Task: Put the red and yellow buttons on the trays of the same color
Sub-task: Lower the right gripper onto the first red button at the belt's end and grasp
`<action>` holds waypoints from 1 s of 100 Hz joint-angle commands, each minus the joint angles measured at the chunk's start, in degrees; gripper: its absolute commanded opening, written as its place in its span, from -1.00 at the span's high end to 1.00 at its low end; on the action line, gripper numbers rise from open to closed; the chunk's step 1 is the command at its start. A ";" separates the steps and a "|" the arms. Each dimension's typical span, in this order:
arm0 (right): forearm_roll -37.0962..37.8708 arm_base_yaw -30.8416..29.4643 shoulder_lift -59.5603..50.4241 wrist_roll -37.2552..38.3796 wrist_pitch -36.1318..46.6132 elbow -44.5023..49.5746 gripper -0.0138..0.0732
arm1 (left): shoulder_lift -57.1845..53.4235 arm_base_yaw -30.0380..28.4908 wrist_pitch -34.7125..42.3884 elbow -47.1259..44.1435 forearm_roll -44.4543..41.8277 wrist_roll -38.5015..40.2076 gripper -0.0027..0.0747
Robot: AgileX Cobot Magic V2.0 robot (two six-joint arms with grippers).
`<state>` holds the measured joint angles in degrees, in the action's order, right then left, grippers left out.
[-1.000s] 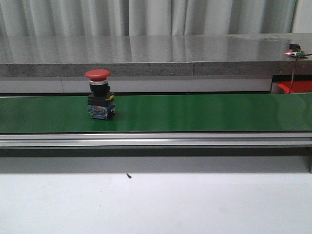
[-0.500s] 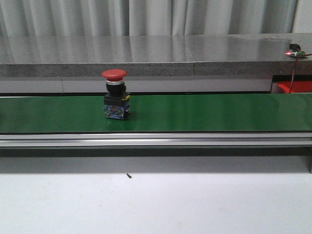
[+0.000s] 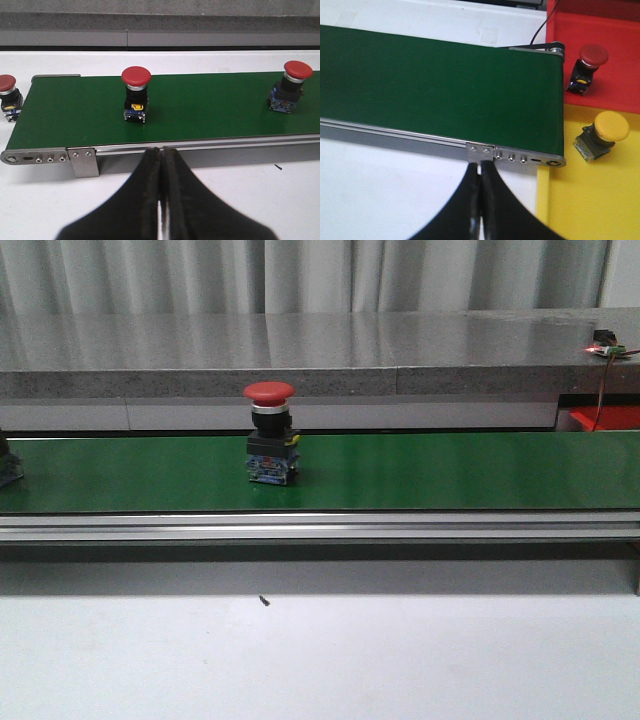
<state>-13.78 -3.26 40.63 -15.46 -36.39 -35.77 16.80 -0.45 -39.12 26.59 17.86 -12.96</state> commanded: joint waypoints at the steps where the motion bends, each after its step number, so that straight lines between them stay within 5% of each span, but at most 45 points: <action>1: -1.02 0.00 3.05 -0.55 0.35 -5.27 0.96 | 0.53 0.41 3.75 1.40 1.03 -0.15 0.98; 41: -1.15 8.16 20.37 -0.55 -5.99 -20.99 0.93 | 0.53 0.41 3.75 1.40 1.03 -0.15 0.98; 53: -1.19 11.41 25.78 -0.55 -7.35 -25.57 0.56 | 0.53 0.41 3.75 1.40 1.03 -0.15 0.98; 72: -1.19 16.87 33.87 -0.55 -9.79 -31.98 -0.49 | 0.53 0.41 3.75 1.40 1.03 -0.15 0.98; 100: -1.14 22.96 45.25 -5.82 -16.69 -42.03 -0.55 | 0.53 0.41 3.75 1.40 1.03 -0.15 0.98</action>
<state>-13.85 18.22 84.94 -17.61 -52.45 -73.44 16.80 -0.45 -39.23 26.59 17.86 -13.07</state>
